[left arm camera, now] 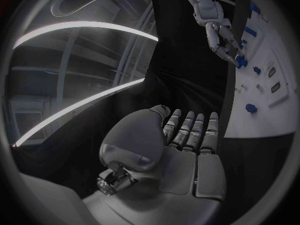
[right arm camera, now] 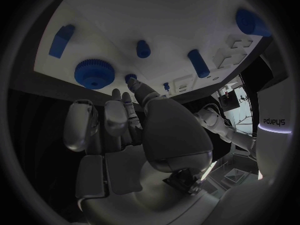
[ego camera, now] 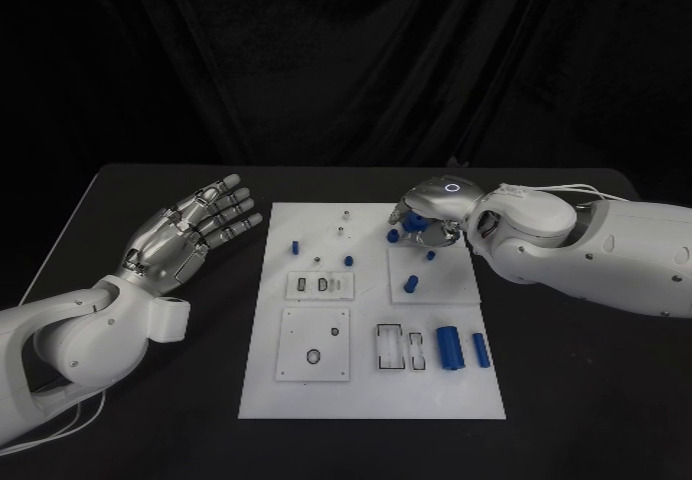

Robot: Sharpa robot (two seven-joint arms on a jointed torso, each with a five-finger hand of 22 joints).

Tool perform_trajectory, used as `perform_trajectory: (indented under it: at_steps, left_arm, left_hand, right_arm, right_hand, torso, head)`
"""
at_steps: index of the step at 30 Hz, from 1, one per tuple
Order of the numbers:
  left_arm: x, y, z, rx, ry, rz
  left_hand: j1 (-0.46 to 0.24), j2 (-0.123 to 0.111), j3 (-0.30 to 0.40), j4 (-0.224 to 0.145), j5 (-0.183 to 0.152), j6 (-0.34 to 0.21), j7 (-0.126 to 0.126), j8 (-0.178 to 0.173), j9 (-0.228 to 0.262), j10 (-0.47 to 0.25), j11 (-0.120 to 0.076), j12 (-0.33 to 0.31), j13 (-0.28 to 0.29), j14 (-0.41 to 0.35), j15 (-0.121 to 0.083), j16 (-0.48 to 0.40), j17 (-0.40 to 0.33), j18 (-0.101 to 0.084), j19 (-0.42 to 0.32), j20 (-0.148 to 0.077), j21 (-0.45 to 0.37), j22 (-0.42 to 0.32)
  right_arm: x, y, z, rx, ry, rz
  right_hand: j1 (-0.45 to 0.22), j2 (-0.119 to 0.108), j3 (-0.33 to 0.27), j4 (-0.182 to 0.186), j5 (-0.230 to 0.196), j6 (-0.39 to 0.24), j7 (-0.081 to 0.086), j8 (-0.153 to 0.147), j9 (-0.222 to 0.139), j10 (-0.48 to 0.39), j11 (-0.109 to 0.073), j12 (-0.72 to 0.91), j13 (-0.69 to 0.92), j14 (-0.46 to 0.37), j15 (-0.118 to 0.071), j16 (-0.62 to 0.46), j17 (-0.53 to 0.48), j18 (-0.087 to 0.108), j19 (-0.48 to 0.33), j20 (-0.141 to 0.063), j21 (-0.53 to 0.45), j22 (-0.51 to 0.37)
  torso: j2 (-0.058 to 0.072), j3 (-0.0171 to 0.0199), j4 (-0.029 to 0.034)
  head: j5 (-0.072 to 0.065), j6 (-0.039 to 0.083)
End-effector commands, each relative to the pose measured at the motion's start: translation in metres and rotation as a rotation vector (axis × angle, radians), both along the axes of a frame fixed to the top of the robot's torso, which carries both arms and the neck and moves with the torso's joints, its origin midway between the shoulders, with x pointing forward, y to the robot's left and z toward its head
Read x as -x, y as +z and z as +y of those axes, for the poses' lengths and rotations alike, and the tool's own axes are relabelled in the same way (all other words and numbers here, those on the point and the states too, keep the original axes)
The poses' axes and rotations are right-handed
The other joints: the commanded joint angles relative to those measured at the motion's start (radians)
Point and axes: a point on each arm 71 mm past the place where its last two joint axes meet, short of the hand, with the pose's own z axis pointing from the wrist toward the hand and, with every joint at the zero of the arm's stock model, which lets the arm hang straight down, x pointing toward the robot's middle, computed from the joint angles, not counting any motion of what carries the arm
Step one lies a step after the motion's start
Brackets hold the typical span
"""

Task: Assemble the parts on the task board

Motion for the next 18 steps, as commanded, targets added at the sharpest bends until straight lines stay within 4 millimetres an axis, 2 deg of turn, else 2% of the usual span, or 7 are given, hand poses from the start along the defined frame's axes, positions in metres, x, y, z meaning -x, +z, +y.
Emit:
perform_trajectory:
  at_steps: [1,3,8,11,15,18]
  left_arm:
    - [0.0014,0.0125,0.0027,0.096,0.031,-0.144]
    - [0.0008,0.0121,0.0024,0.094,0.029,-0.142]
    - [-0.0008,0.0110,0.0010,0.090,0.022,-0.133]
    - [-0.0016,0.0105,0.0001,0.088,0.017,-0.128]
    - [-0.0017,0.0100,-0.0012,0.088,0.009,-0.123]
    - [-0.0021,0.0096,-0.0021,0.088,0.003,-0.118]
  left_hand:
    - [0.003,-0.004,0.008,0.000,0.007,0.000,0.005,0.001,0.001,-0.008,0.000,0.007,-0.001,-0.007,0.001,0.005,-0.001,-0.004,-0.003,0.004,-0.005,-0.001]
    - [0.003,-0.005,0.011,-0.001,0.007,0.002,0.006,0.002,0.001,-0.008,0.000,0.008,-0.001,-0.007,0.002,0.006,-0.001,-0.004,-0.002,0.004,-0.004,-0.001]
    - [0.000,-0.006,0.019,-0.004,0.008,0.008,0.007,0.003,0.002,-0.006,0.002,0.015,0.001,-0.007,0.003,0.009,0.000,-0.004,-0.002,0.004,-0.004,-0.001]
    - [-0.001,-0.007,0.023,-0.006,0.009,0.011,0.009,0.004,0.003,-0.005,0.003,0.018,0.001,-0.007,0.003,0.011,0.000,-0.004,-0.002,0.005,-0.004,-0.001]
    - [-0.005,-0.011,0.031,-0.010,0.010,0.017,0.012,0.006,0.004,-0.004,0.005,0.025,0.002,-0.008,0.003,0.014,0.000,-0.004,-0.001,0.005,-0.003,0.000]
    - [-0.007,-0.013,0.036,-0.013,0.010,0.021,0.013,0.007,0.005,-0.004,0.007,0.029,0.003,-0.008,0.004,0.016,0.000,-0.004,-0.002,0.006,-0.003,-0.001]
  right_arm:
    - [-0.0005,-0.0001,0.0007,-0.014,0.006,-0.035]
    - [-0.0005,-0.0007,0.0012,-0.019,0.010,-0.038]
    - [-0.0006,-0.0017,0.0036,-0.029,0.026,-0.047]
    - [-0.0011,-0.0027,0.0053,-0.034,0.030,-0.051]
    - [-0.0024,-0.0042,0.0072,-0.044,0.036,-0.060]
    - [-0.0034,-0.0060,0.0077,-0.045,0.036,-0.060]
  right_hand:
    - [0.003,-0.007,0.006,-0.001,0.000,-0.003,-0.006,-0.005,0.001,0.006,-0.001,0.004,0.001,-0.004,0.000,0.001,0.002,0.001,-0.006,-0.001,-0.004,0.002]
    - [0.003,-0.007,0.007,-0.001,0.000,-0.003,-0.006,-0.005,0.001,0.006,-0.001,0.004,0.001,-0.004,0.000,0.001,0.002,0.001,-0.006,-0.001,-0.004,0.003]
    - [0.000,-0.007,0.013,0.003,-0.005,-0.003,-0.002,-0.008,0.001,0.010,0.000,0.004,0.001,-0.003,0.001,0.002,0.006,0.000,-0.006,-0.001,-0.003,0.006]
    - [-0.001,-0.006,0.016,0.004,-0.006,-0.003,-0.001,-0.009,0.002,0.013,0.000,0.004,0.001,-0.003,0.002,0.002,0.006,0.000,-0.005,-0.001,-0.002,0.009]
    - [-0.009,-0.009,0.027,0.014,-0.021,-0.010,0.001,-0.019,0.001,0.022,0.000,0.004,0.000,-0.002,0.007,0.003,0.008,-0.001,-0.005,0.003,-0.001,0.012]
    - [-0.016,-0.012,0.030,0.023,-0.037,-0.014,0.002,-0.024,0.001,0.025,0.001,0.003,0.000,-0.003,0.011,0.003,0.010,-0.001,-0.006,0.006,-0.001,0.013]
  torso:
    - [0.002,0.0000,0.0007]
    - [0.002,0.0007,0.0004]
    - [0.003,-0.0005,0.0009]
    - [0.004,0.0009,-0.0003]
    - [0.004,-0.0001,0.0017]
    - [0.005,0.0009,0.0014]
  head:
    - [-0.002,-0.003]
    - [-0.003,-0.005]
    - [0.000,-0.007]
    - [0.004,-0.012]
    - [0.003,-0.015]
    - [0.004,-0.015]
